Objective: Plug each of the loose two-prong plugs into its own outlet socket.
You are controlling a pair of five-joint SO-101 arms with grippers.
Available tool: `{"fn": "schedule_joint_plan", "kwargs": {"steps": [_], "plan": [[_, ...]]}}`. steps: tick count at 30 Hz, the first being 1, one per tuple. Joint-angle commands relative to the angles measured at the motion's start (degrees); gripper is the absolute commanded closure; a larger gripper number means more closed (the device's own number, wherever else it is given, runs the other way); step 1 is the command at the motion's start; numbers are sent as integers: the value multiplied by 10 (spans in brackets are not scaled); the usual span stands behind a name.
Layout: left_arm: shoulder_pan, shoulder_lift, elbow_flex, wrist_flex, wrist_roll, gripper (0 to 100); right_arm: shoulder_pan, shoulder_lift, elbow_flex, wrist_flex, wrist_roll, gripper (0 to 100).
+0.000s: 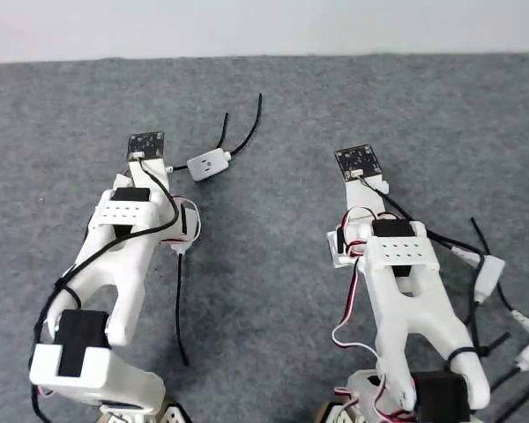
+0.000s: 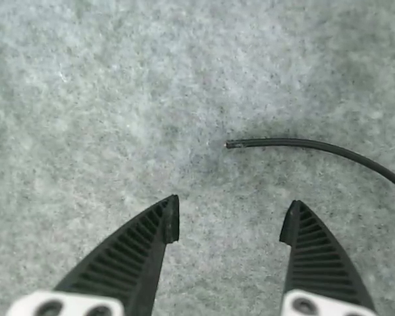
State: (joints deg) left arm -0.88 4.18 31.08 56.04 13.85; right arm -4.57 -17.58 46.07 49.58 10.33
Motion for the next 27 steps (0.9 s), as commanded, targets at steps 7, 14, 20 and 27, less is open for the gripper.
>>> {"fn": "schedule_joint_plan", "kwargs": {"steps": [7,14,20,27], "plan": [[55,-13,-26,-10,5,987,-9,0,-9,4,5,746],[67,-44,-22,-9,5,987,-9,0,-9,5,5,746],[65,-47,-26,-9,5,987,-9,0,-9,5,6,746],[70,-117,-13,-9,7,987,-9,0,-9,4,6,746]]}}
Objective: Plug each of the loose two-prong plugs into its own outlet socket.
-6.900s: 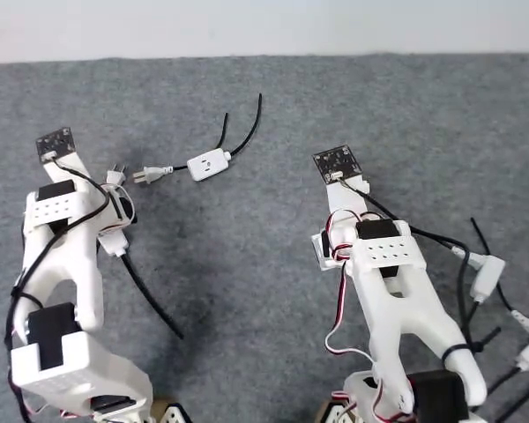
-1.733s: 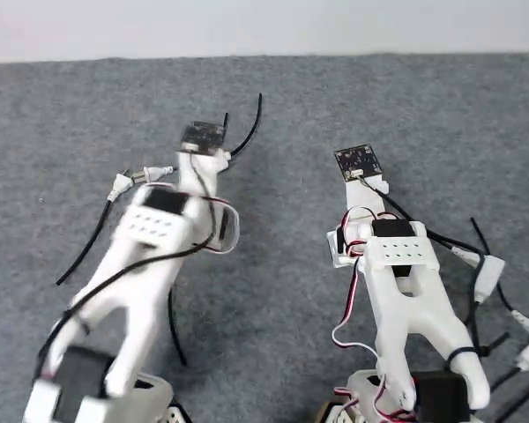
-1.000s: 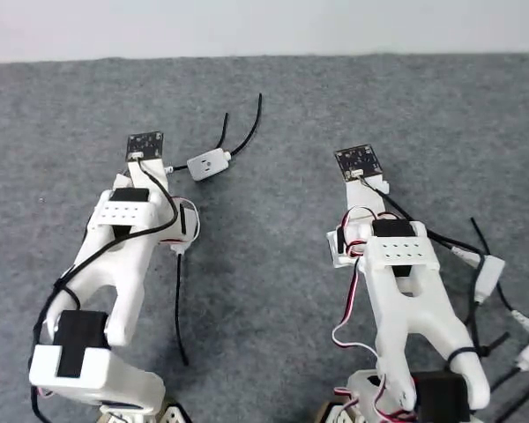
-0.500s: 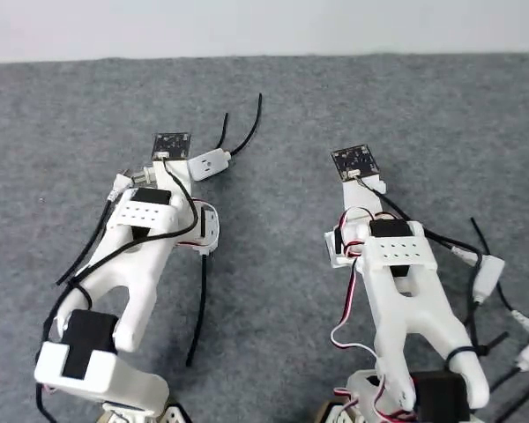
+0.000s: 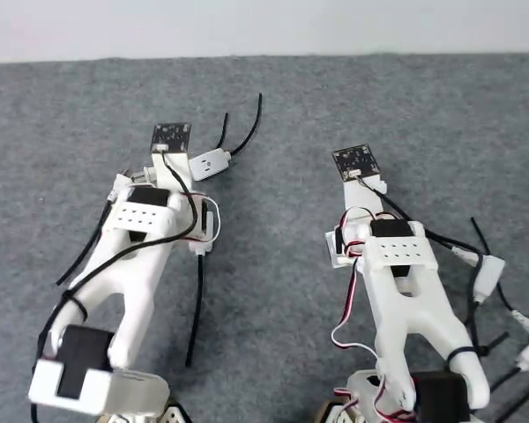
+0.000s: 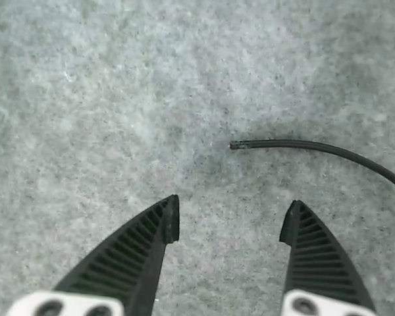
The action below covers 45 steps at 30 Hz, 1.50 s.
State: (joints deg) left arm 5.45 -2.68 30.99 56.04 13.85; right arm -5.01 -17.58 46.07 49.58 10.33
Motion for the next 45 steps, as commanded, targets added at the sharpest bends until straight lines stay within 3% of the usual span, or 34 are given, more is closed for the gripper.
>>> {"fn": "schedule_joint_plan", "kwargs": {"steps": [1,5,11,13,16,18,20,23,26,28,30,40,43,45], "plan": [[7,-61,-3,-11,8,987,-5,0,-9,4,5,746],[-24,-97,39,-9,7,987,-8,0,-9,3,4,746],[-196,-149,68,-12,4,985,-34,0,-6,0,1,746],[-224,-143,65,-14,-47,984,-35,4,-5,0,-10,746],[-237,-94,60,-63,-183,984,-33,23,-11,0,-10,746],[-240,-44,36,-83,-206,983,-34,36,-19,1,-10,746],[-245,14,-14,-85,-210,962,-34,44,-23,2,-10,746],[-254,111,-106,-76,-244,841,-34,50,-27,4,-10,746],[-256,208,-213,-21,-280,705,-33,51,-29,5,-10,746],[-256,267,-286,16,-316,670,-34,50,-29,6,-9,746],[-256,316,-361,54,-342,670,-34,49,-29,6,-9,746],[-278,556,-737,229,-328,675,-32,47,-29,6,-9,746],[-278,619,-844,302,-333,761,-32,47,-29,6,-9,746],[-276,656,-910,338,-359,885,-32,49,-29,5,-9,746]]}}
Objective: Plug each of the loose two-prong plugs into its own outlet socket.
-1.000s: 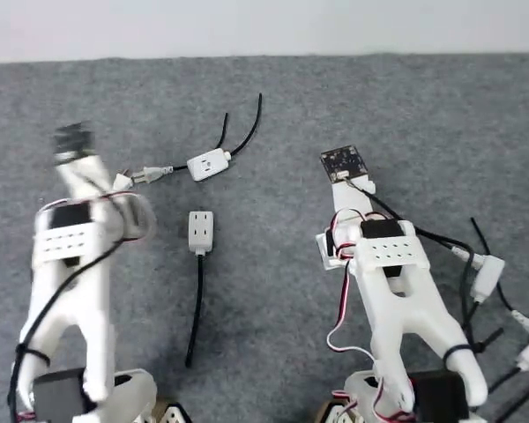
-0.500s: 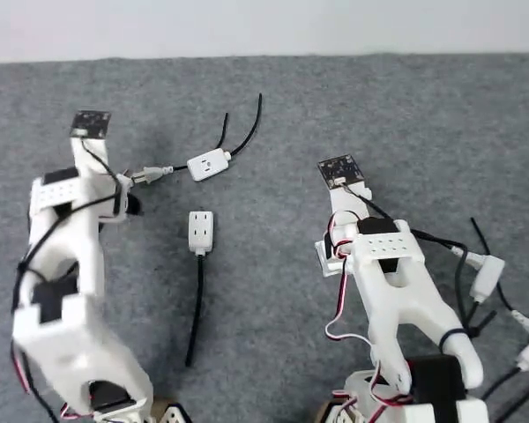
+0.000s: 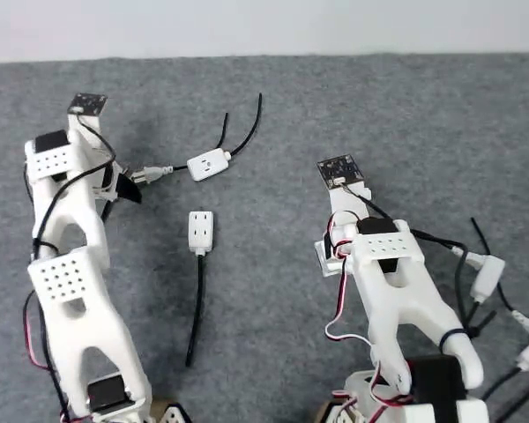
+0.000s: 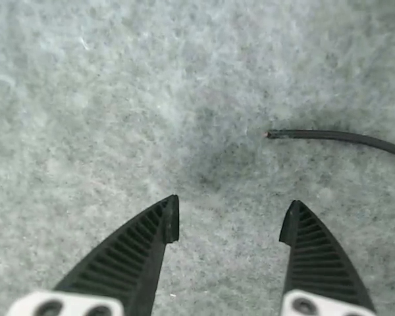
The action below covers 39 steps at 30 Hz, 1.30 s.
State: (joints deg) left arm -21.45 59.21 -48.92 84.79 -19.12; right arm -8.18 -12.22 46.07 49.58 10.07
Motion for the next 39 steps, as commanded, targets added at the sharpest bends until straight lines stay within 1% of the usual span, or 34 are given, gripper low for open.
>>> {"fn": "schedule_joint_plan", "kwargs": {"steps": [1,2,4,5,8,11,14,17,19,22,26,30,32,35,39], "plan": [[-4,55,-145,68,-40,957,0,-5,-29,5,-6,746],[0,71,-176,84,-45,999,0,-5,-29,4,-6,746],[0,100,-237,132,-45,970,0,-4,-29,4,-6,746],[0,114,-267,152,-45,984,0,-4,-29,4,-6,746],[-4,139,-330,159,-44,988,0,-3,-29,3,-6,746],[-7,137,-335,159,-40,988,0,-4,-29,3,-6,746],[-7,124,-335,160,4,988,0,-5,-29,3,-6,746],[-6,101,-325,161,32,988,0,-5,-29,3,-6,746],[1,74,-283,161,35,988,0,-5,-29,3,-6,746],[16,10,-169,161,37,988,0,-7,-29,3,-6,746],[44,-111,2,158,37,988,0,-7,-29,3,-6,746],[87,-250,151,157,37,988,8,-7,-29,5,-6,746],[117,-318,220,156,37,988,20,-7,-33,6,-8,746],[180,-400,314,155,37,988,41,-7,-49,22,-11,746],[275,-455,404,114,37,988,62,-7,-55,29,-11,746]]}}
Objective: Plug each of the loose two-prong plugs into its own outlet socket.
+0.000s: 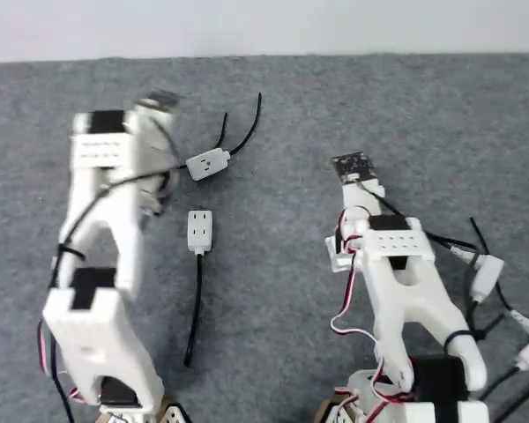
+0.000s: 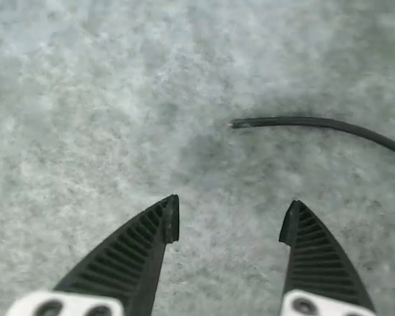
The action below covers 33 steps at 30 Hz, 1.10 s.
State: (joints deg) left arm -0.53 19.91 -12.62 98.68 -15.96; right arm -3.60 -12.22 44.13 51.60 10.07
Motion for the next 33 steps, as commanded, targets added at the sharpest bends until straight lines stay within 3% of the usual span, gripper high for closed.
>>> {"fn": "schedule_joint_plan", "kwargs": {"steps": [1,12,18,24,27,30,33], "plan": [[90,-67,54,-40,5,988,22,-7,-40,9,-11,746],[310,-67,147,-246,-3,988,129,-2,-63,38,-13,746],[447,-68,204,-293,-88,988,185,-1,-76,37,-40,746],[544,-68,287,-308,-224,987,207,-2,-76,37,-40,746],[565,-69,284,-309,-212,983,206,-2,-76,37,-40,746],[558,-68,257,-310,-169,921,204,-1,-75,37,-40,746],[552,-72,255,-301,-147,758,199,-1,-75,37,-40,746]]}}
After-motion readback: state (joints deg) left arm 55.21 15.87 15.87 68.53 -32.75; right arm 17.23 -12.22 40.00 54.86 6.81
